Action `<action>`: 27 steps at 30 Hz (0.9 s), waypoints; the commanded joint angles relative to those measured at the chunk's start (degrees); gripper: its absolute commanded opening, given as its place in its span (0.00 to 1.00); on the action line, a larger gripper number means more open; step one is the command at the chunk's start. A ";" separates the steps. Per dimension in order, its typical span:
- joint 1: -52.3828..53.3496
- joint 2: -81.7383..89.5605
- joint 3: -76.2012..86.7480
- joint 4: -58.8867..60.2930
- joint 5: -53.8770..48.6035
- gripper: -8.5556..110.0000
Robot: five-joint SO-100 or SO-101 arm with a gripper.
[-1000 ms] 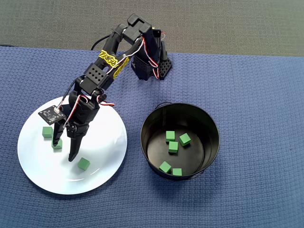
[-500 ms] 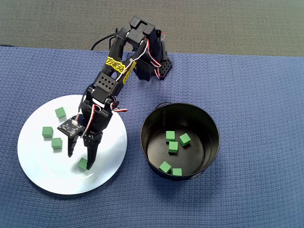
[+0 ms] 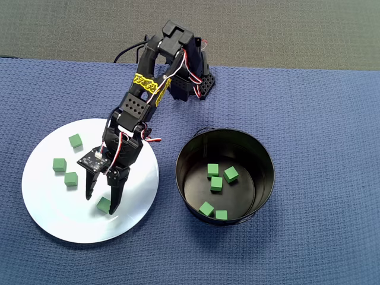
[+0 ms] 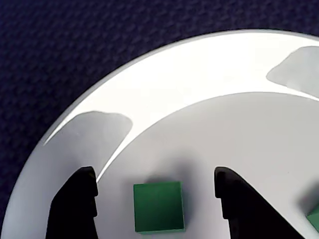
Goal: Pick up the green cubes from the white plate and place them in the black recipient
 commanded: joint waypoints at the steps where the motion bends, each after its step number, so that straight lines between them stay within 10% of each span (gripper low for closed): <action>1: -0.88 0.18 0.44 -3.43 -0.97 0.26; 27: -2.29 -2.72 5.01 -8.44 -0.88 0.24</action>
